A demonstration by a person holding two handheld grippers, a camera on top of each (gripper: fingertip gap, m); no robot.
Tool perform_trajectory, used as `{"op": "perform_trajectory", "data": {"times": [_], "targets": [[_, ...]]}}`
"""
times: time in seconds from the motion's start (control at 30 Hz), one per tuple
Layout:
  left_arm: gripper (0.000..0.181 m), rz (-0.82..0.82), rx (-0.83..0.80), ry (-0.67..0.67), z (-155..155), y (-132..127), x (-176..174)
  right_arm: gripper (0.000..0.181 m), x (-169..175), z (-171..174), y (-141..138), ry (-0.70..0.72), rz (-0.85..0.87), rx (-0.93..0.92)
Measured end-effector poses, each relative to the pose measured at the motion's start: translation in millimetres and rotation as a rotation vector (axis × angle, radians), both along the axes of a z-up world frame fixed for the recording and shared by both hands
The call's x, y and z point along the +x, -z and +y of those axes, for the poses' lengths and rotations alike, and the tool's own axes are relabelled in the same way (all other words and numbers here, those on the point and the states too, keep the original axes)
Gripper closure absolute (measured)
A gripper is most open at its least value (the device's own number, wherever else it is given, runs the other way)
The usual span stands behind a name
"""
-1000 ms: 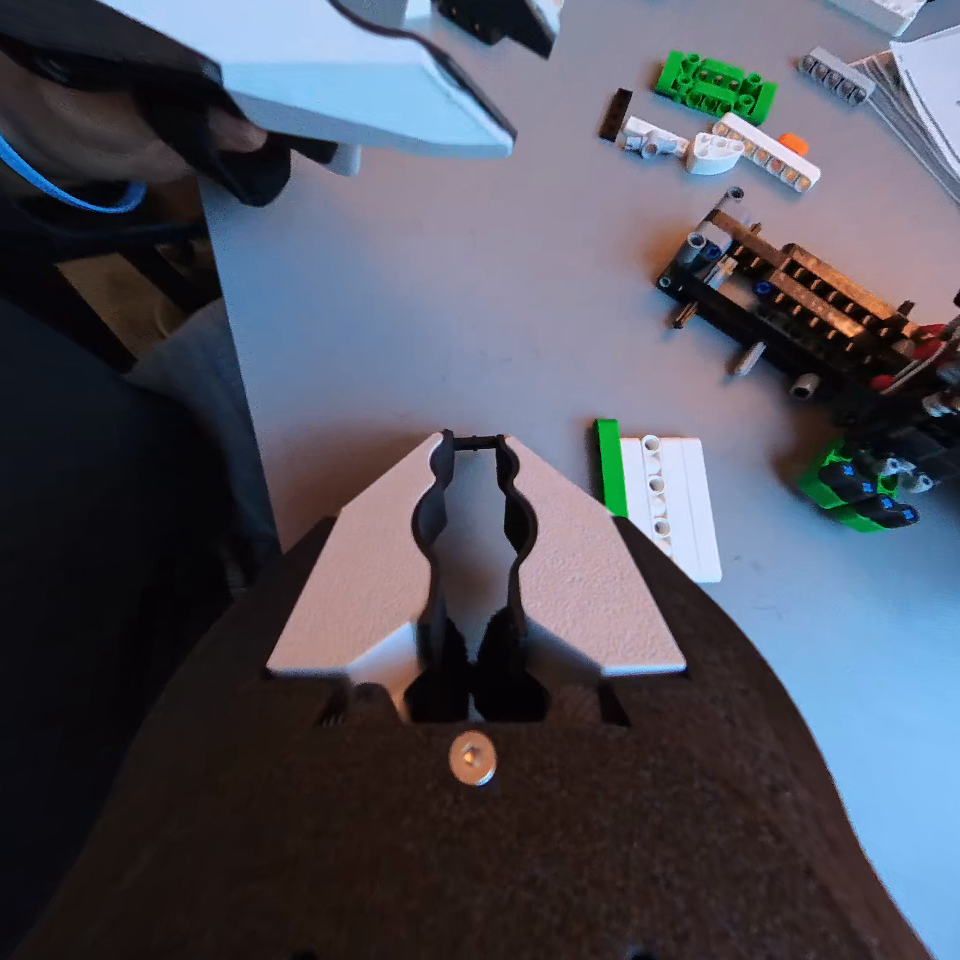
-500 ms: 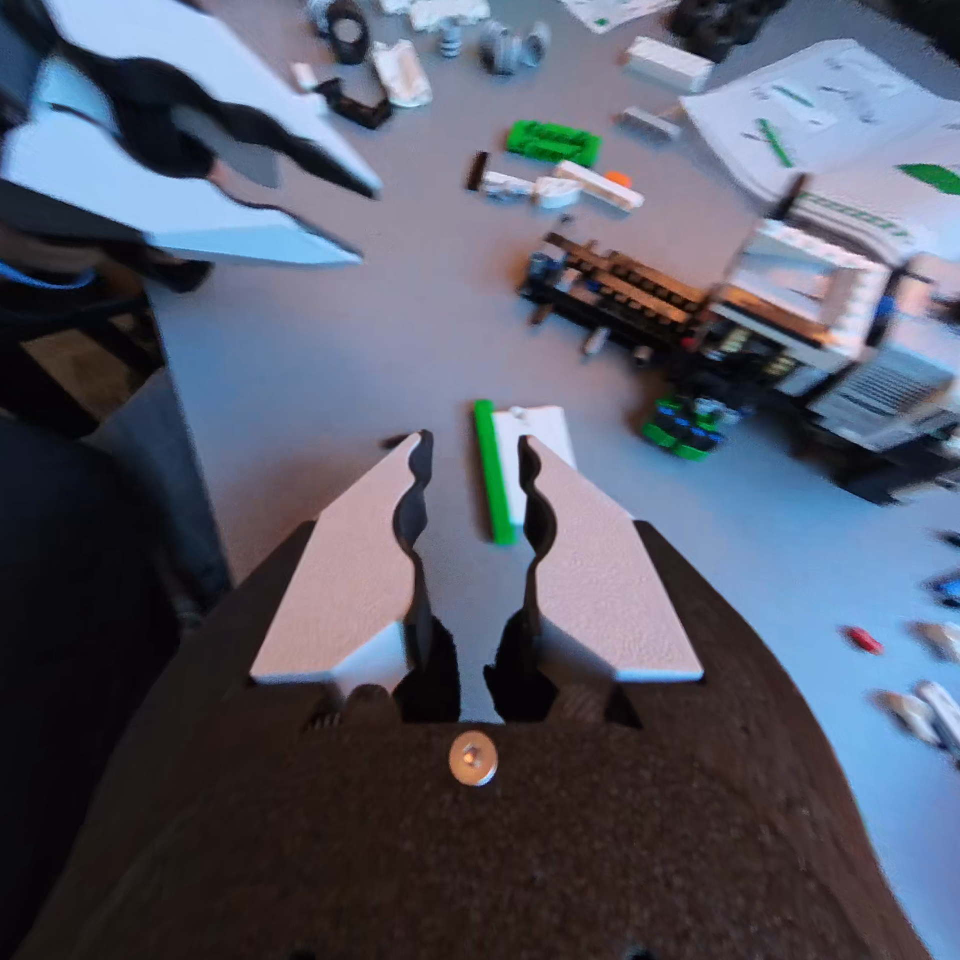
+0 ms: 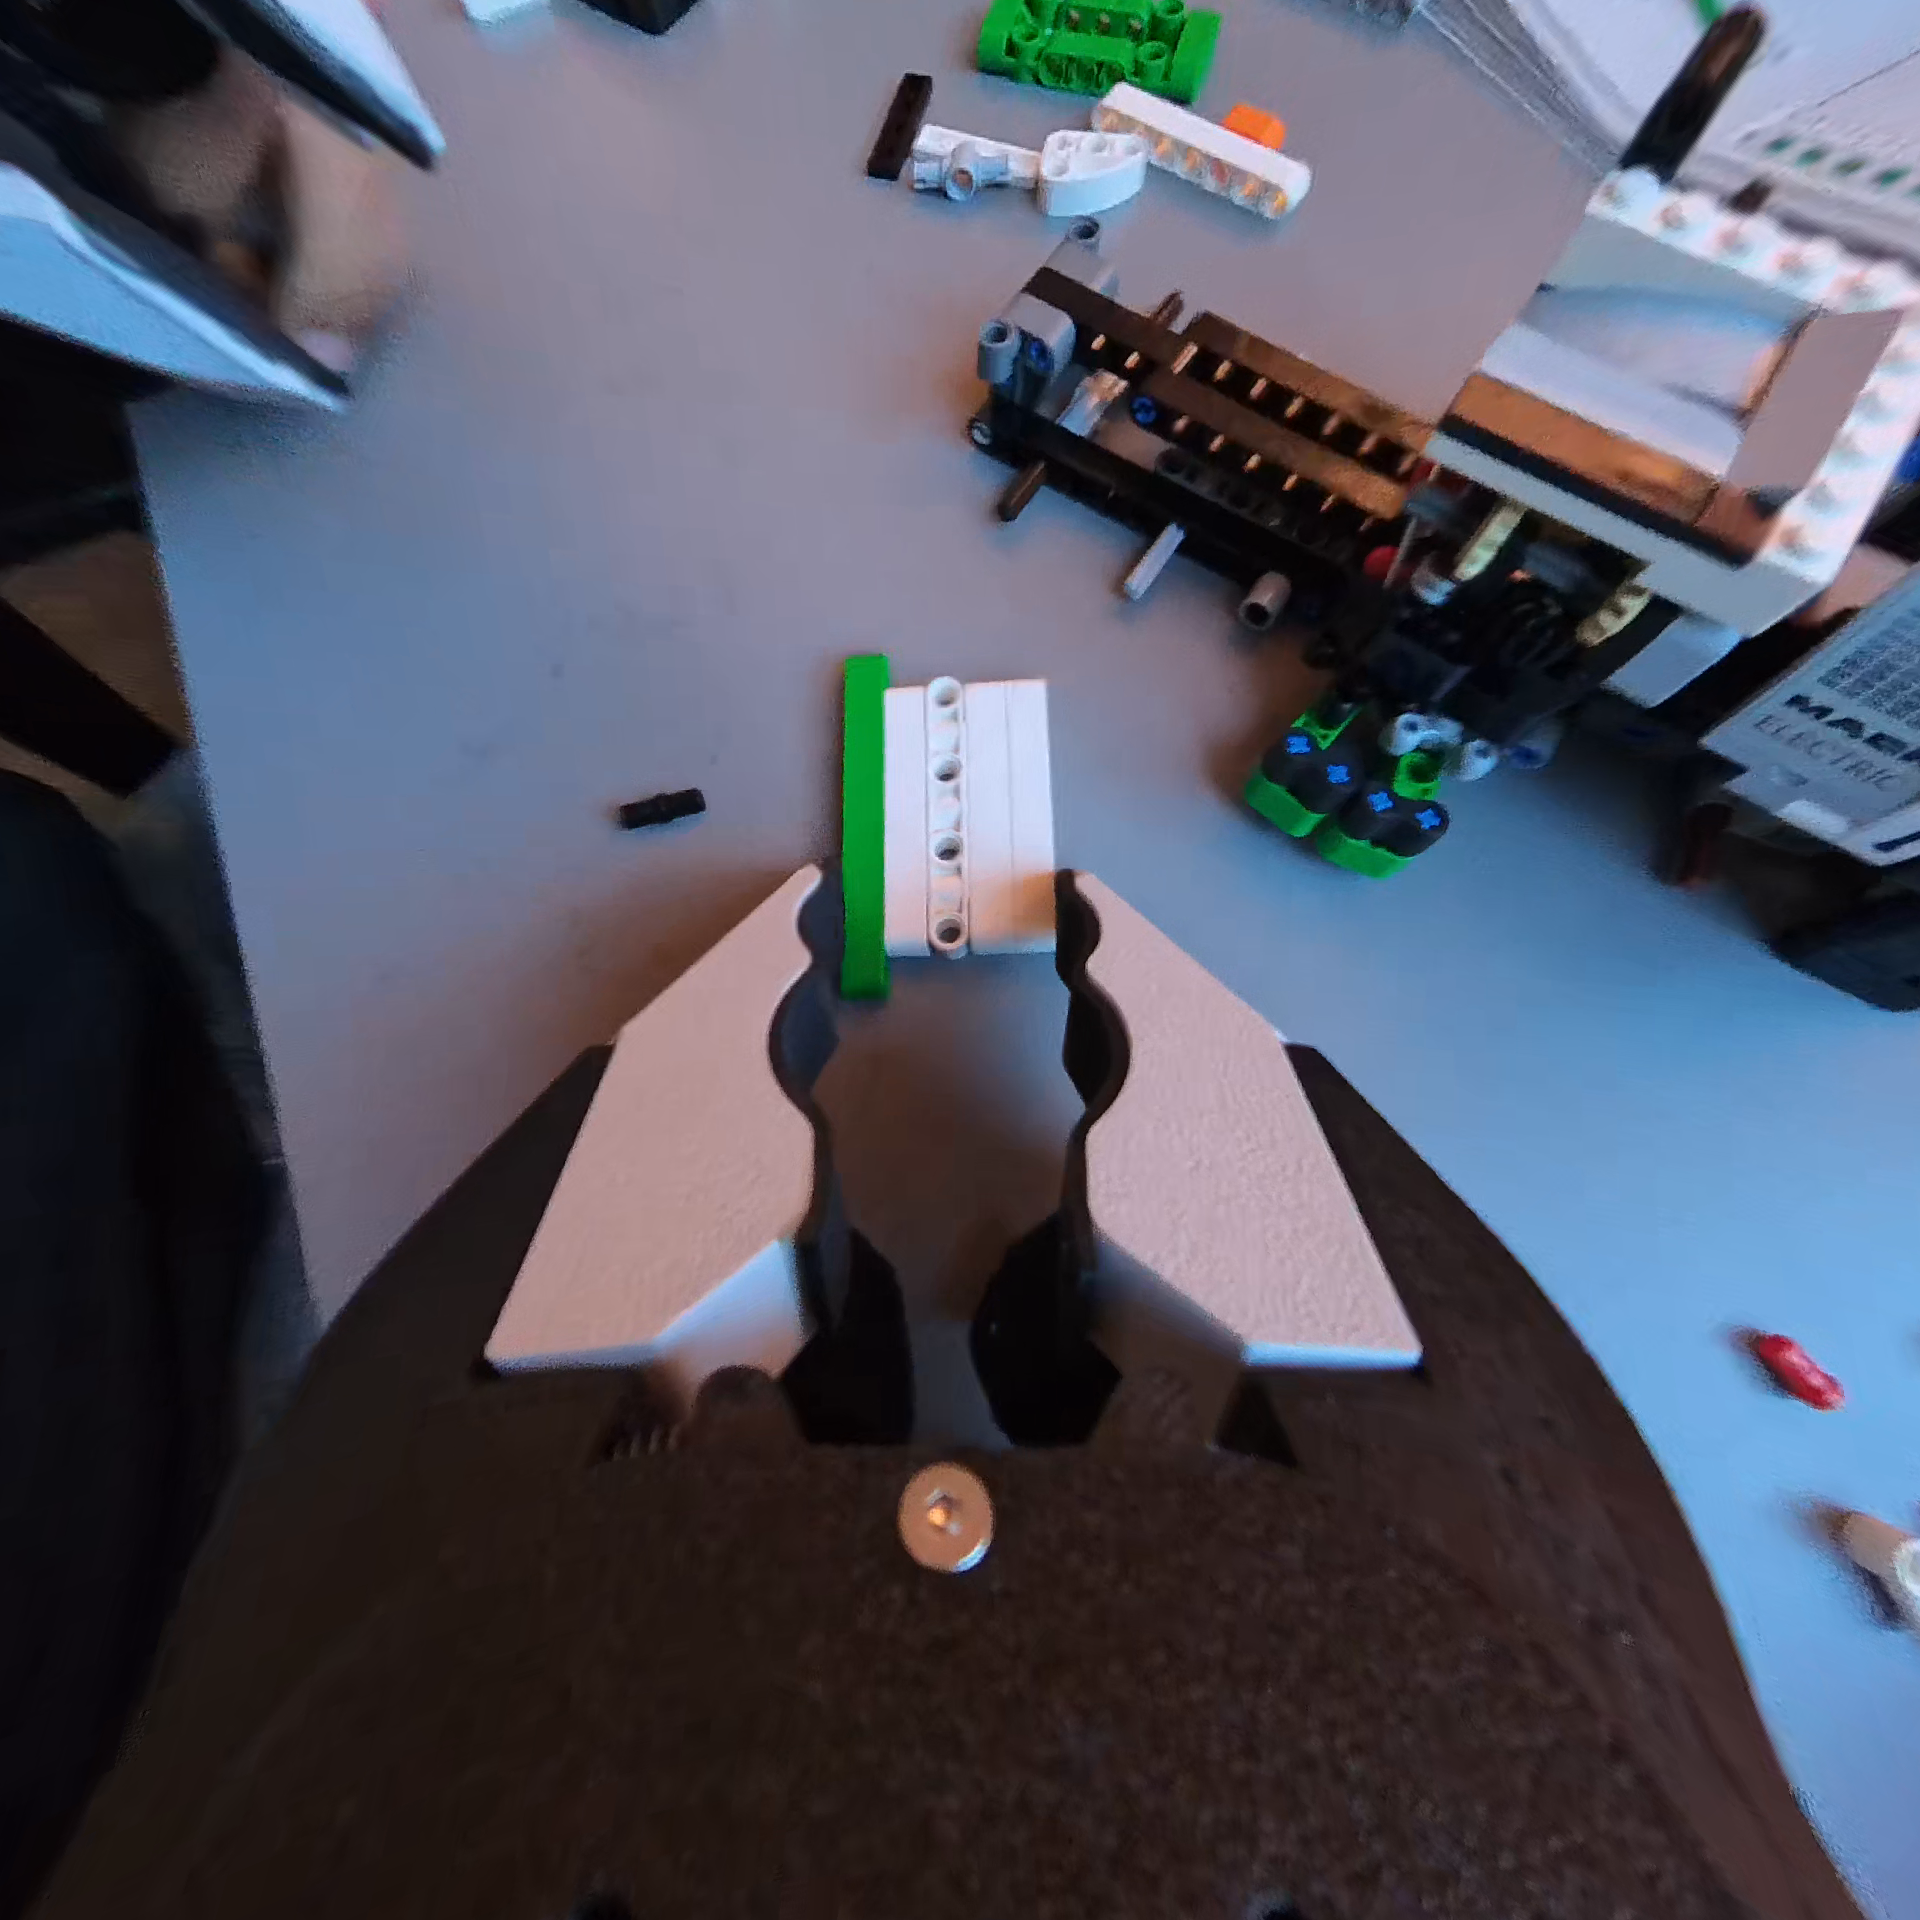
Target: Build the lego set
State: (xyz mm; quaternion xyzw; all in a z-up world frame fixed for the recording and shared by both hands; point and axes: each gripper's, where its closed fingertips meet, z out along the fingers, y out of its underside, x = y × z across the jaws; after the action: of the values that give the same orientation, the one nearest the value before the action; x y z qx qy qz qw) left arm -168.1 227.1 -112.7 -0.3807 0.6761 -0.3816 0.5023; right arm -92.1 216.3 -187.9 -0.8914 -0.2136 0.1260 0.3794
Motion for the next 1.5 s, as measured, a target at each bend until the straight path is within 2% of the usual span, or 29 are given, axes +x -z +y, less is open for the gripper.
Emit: {"op": "perform_trajectory", "data": {"times": [0.13,0.27,0.43,0.47,0.57,0.63,0.73,0.77,0.83,0.87,0.97,1.0,1.07,1.13,1.23,1.33,1.5], "targets": [[0.15,-0.027,0.27,0.075,6,8,10,0.141,3,-7,-3,0.004,0.104,-0.03],[0.144,0.082,0.384,0.155,0,28,23,0.141,1,-11,-12,-0.004,0.21,-0.025],[0.144,0.079,0.559,0.216,-4,32,46,0.141,-6,-15,-38,-0.046,0.427,0.002],[0.146,0.054,0.602,0.224,-5,30,51,0.142,-8,-15,-43,-0.056,0.472,0.003],[0.169,-0.057,0.675,0.274,-17,19,60,0.142,-18,-22,-55,-0.12,0.628,-0.02],[0.172,-0.053,0.681,0.316,-20,18,61,0.142,-17,-24,-57,-0.128,0.661,-0.024],[0.175,-0.027,0.612,0.348,-24,16,64,0.14,-10,-26,-69,-0.13,0.672,0.037],[0.175,0.024,0.577,0.353,-22,19,65,0.134,-8,-27,-74,-0.134,0.634,0.086],[0.175,0.116,0.474,0.361,-22,22,66,0.123,-10,-33,-82,-0.161,0.498,0.172],[0.175,0.144,0.414,0.377,-24,22,66,0.124,-10,-32,-81,-0.153,0.391,0.205],[0.175,0.175,0.257,0.411,-29,14,67,0.145,-5,-21,-68,-0.096,0.03,0.298],[0.175,0.179,0.201,0.418,-29,11,66,0.162,-2,-18,-64,-0.079,-0.084,0.325],[0.175,0.197,0.119,0.418,-25,10,64,0.171,-2,-13,-63,-0.094,-0.227,0.391],[0.173,0.166,0.054,0.44,-24,6,58,0.173,-10,-12,-65,-0.128,-0.183,0.39],[0.171,0.034,-0.111,0.488,-24,-13,48,0.174,-23,-12,-76,-0.17,0.03,0.422],[0.173,-0.003,-0.266,0.564,-26,-24,39,0.175,-36,-11,-81,-0.197,0.181,0.434],[0.174,-0.007,-0.341,0.598,-27,-33,35,0.175,-42,-9,-90,-0.195,0.27,0.485]]}}
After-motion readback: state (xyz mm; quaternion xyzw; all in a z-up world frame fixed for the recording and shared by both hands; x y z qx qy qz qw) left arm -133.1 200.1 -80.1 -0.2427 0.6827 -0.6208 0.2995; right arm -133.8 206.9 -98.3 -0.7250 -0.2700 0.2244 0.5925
